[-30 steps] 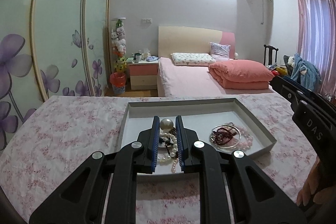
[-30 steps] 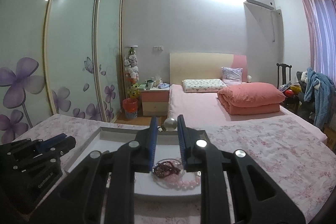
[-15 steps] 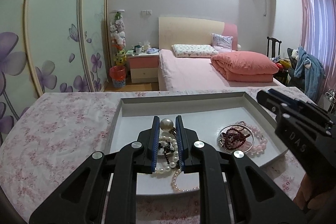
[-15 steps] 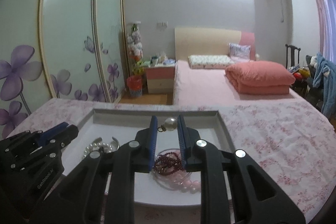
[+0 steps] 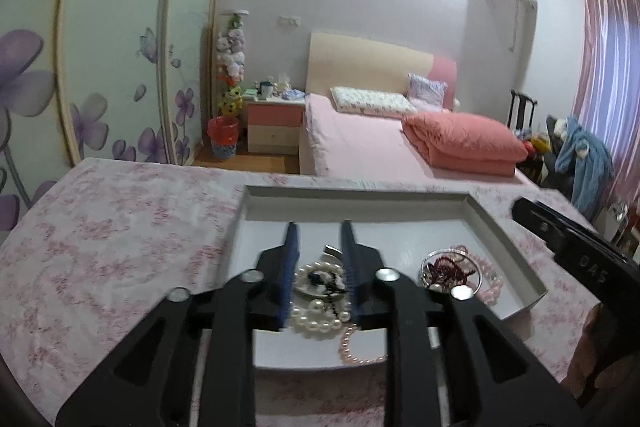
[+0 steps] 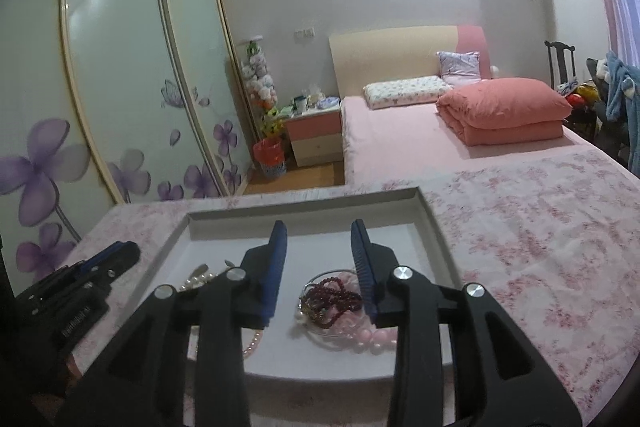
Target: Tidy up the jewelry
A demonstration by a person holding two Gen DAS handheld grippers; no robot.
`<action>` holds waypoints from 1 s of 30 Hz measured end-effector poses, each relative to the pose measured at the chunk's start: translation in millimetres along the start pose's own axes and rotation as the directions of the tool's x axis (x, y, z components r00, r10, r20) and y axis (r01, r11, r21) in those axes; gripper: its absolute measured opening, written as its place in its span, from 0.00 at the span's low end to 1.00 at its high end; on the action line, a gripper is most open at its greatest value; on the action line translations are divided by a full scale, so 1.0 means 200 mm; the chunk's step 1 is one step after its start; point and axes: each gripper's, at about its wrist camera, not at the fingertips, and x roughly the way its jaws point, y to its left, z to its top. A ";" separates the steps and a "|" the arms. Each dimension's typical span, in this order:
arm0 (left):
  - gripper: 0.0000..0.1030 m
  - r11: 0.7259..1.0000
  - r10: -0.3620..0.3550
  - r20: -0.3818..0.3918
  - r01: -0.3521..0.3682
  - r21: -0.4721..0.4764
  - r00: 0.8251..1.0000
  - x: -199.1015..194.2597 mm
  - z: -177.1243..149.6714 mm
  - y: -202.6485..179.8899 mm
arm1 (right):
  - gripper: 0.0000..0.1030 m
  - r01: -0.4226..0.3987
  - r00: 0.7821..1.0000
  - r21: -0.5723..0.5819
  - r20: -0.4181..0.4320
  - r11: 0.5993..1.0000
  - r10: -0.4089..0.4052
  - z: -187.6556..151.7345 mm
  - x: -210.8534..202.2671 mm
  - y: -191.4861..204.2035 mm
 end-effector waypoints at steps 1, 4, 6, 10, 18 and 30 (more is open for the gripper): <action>0.36 1.000 0.001 0.013 -0.001 -0.010 1.000 -0.04 0.01 0.02 | 0.33 0.003 1.000 0.001 0.009 1.000 -0.003 0.00 -0.04 0.00; 0.38 0.999 -0.005 0.044 0.007 -0.044 0.999 -0.17 0.01 0.09 | 0.36 0.004 1.000 0.000 0.022 1.000 -0.004 0.01 -0.14 0.00; 0.38 0.998 -0.013 0.060 0.017 -0.060 0.998 -0.25 0.01 0.11 | 0.40 0.005 1.000 -0.009 0.030 1.000 -0.005 0.00 -0.23 0.02; 0.43 0.997 -0.018 0.077 0.024 -0.077 0.997 -0.38 -0.03 0.16 | 0.45 0.006 0.999 -0.034 0.050 0.999 -0.004 -0.04 -0.39 0.07; 0.60 0.997 -0.011 0.100 0.018 -0.069 0.995 -0.61 -0.15 0.18 | 0.62 0.033 0.996 -0.098 0.091 0.995 -0.024 -0.16 -0.66 0.18; 0.87 0.999 0.020 0.147 -0.024 0.026 0.989 -0.80 -0.30 0.12 | 0.93 0.075 0.992 -0.163 0.111 0.984 -0.058 -0.37 -0.87 0.26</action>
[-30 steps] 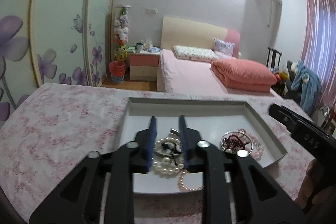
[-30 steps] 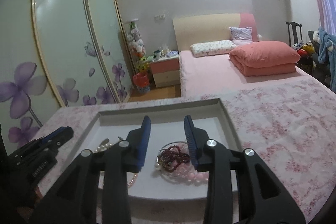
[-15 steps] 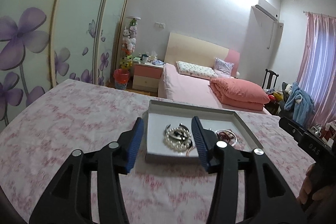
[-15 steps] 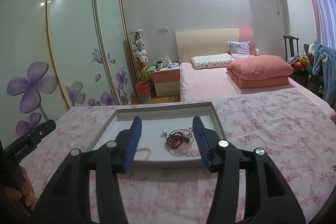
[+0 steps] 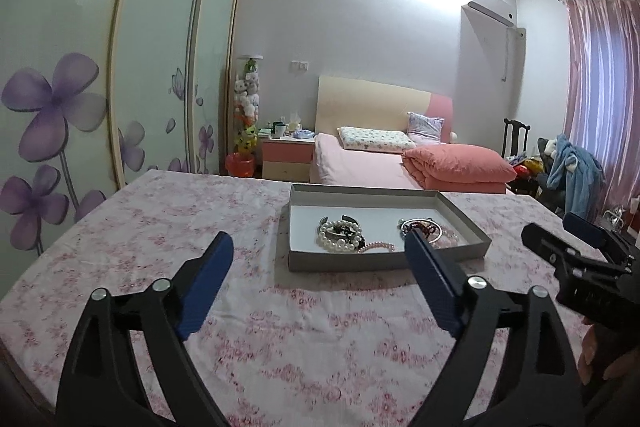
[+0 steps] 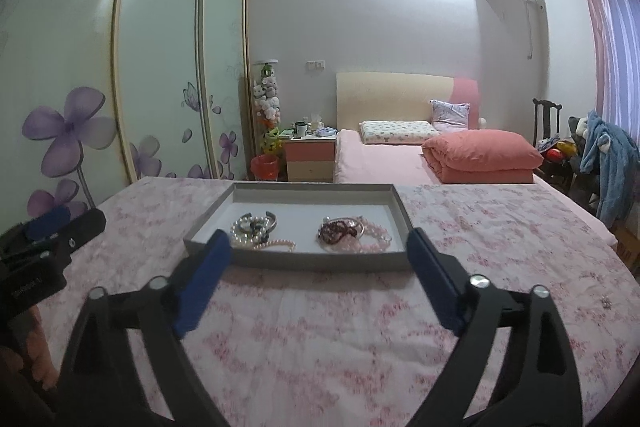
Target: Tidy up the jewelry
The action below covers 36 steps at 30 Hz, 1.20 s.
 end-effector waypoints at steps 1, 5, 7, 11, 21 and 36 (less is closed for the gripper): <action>0.89 1.000 0.001 0.002 -0.001 0.004 1.000 -0.02 -0.01 -0.01 | 0.94 0.002 1.000 0.001 0.001 1.000 -0.002 -0.01 -0.01 0.00; 0.94 0.999 0.012 0.002 -0.012 0.034 1.000 -0.04 -0.03 -0.03 | 0.96 0.004 1.000 0.011 -0.002 1.000 -0.004 -0.05 -0.04 -0.01; 0.96 0.999 0.020 0.001 -0.020 0.047 1.000 -0.05 -0.05 -0.05 | 0.96 0.011 1.000 0.014 -0.005 1.000 -0.011 -0.07 -0.05 -0.01; 0.98 0.998 0.030 -0.005 -0.029 0.056 1.000 -0.06 -0.08 -0.06 | 0.96 0.014 1.000 0.016 -0.001 1.000 -0.014 -0.10 -0.07 -0.01; 0.98 0.998 0.028 -0.024 -0.027 0.049 0.999 -0.05 -0.10 -0.08 | 0.96 0.016 1.000 0.015 0.004 1.000 -0.017 -0.13 -0.09 -0.01; 0.98 0.999 0.030 -0.026 -0.029 0.044 0.999 -0.05 -0.10 -0.08 | 0.96 0.012 1.000 0.021 0.002 1.000 -0.012 -0.14 -0.09 -0.02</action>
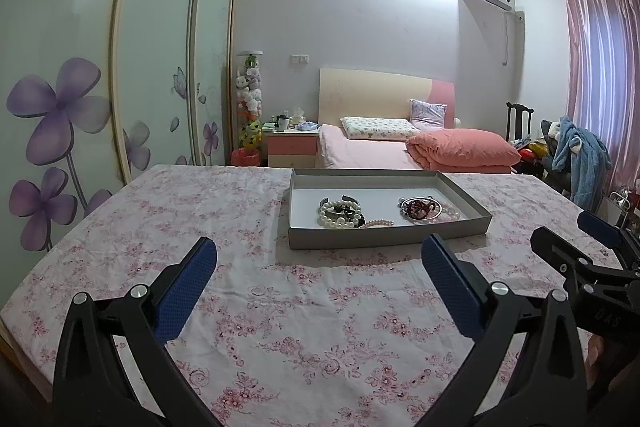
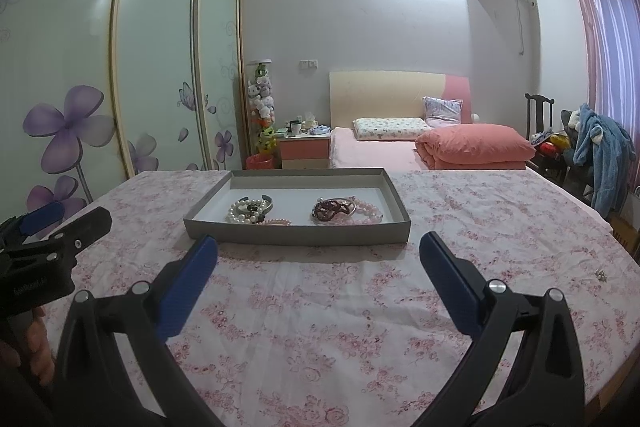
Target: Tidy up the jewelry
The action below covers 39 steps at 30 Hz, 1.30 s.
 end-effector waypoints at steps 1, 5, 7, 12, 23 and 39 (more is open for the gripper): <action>0.98 1.000 -0.001 -0.001 0.001 0.000 1.000 0.00 0.00 0.00 | 0.96 0.000 1.000 0.000 -0.001 1.000 0.000 0.00 0.00 0.00; 0.98 1.000 0.000 -0.003 0.000 -0.001 1.000 0.00 0.00 0.00 | 0.96 -0.003 1.000 0.006 -0.004 1.000 0.003 0.00 0.00 0.00; 0.98 1.000 0.001 -0.004 -0.001 -0.001 1.000 0.00 0.00 0.00 | 0.96 -0.004 1.000 0.009 -0.007 1.000 0.004 -0.01 0.01 0.00; 0.98 1.000 0.001 -0.005 -0.001 -0.001 1.000 0.00 0.00 0.00 | 0.96 -0.007 1.000 0.008 -0.012 1.000 0.007 -0.01 0.02 0.00; 0.98 1.000 0.002 -0.026 -0.002 -0.004 1.000 0.02 -0.03 0.00 | 0.96 -0.005 1.000 0.016 -0.019 1.000 0.006 -0.01 0.03 0.00; 0.98 1.000 0.008 -0.033 -0.008 -0.006 0.999 0.03 -0.03 0.00 | 0.96 -0.005 1.000 0.023 -0.030 1.000 0.006 -0.03 0.05 -0.01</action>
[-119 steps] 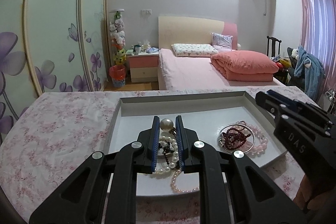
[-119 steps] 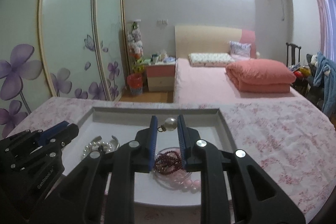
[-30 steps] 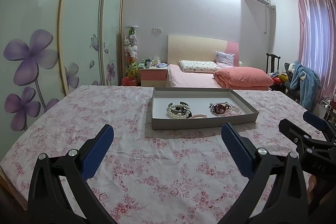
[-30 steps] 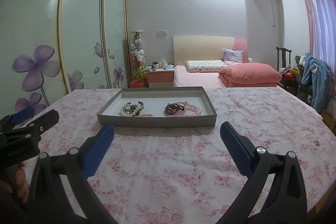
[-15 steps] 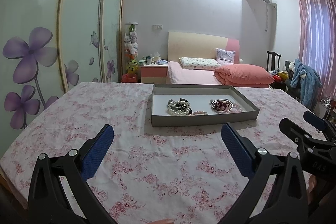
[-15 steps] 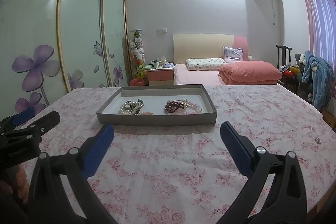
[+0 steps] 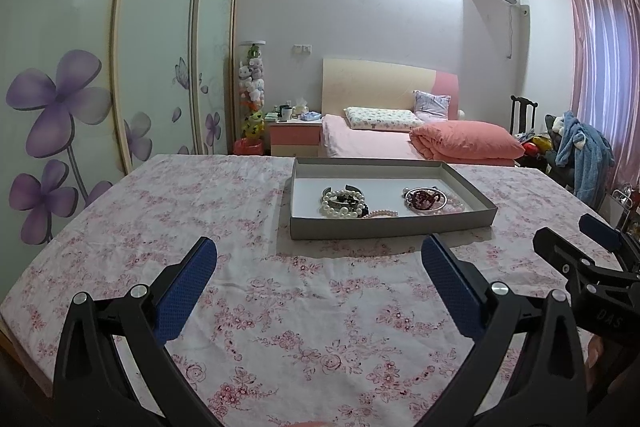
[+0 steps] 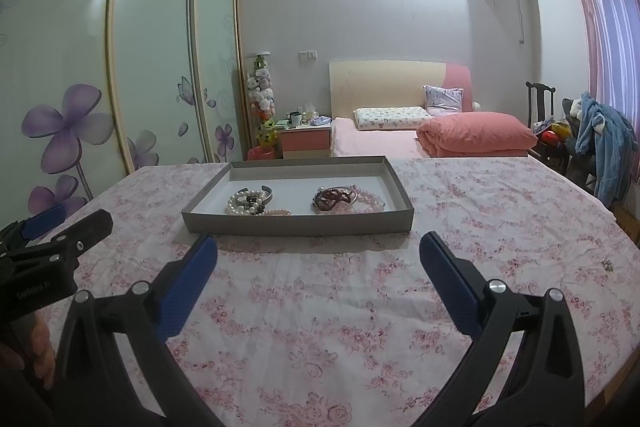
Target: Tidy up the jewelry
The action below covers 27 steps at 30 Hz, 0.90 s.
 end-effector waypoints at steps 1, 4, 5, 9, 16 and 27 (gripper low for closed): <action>0.98 1.000 0.000 0.000 0.000 0.000 1.000 0.00 0.00 0.00 | 0.96 0.000 1.000 0.001 -0.001 1.000 0.000 0.00 0.00 0.00; 0.98 1.000 0.000 -0.002 0.000 0.002 1.000 0.00 0.00 0.00 | 0.96 0.002 1.000 0.003 -0.003 1.000 -0.002 -0.01 0.01 0.00; 0.98 1.000 0.000 -0.004 0.000 0.002 1.000 0.00 0.00 0.00 | 0.96 0.003 1.000 0.004 -0.004 1.000 -0.003 -0.02 0.01 0.00; 0.98 1.000 -0.001 -0.006 0.001 0.003 1.000 0.01 -0.01 0.00 | 0.96 0.004 1.000 0.007 -0.007 1.000 -0.004 -0.02 0.01 0.00; 0.98 1.000 -0.001 -0.010 0.001 0.003 1.000 0.02 -0.01 -0.01 | 0.96 0.002 1.000 0.014 -0.013 1.000 -0.002 -0.02 0.01 -0.01; 0.98 1.000 -0.003 -0.013 0.003 0.006 1.000 0.02 -0.01 -0.02 | 0.96 0.002 1.000 0.015 -0.014 1.000 -0.002 -0.02 0.01 -0.01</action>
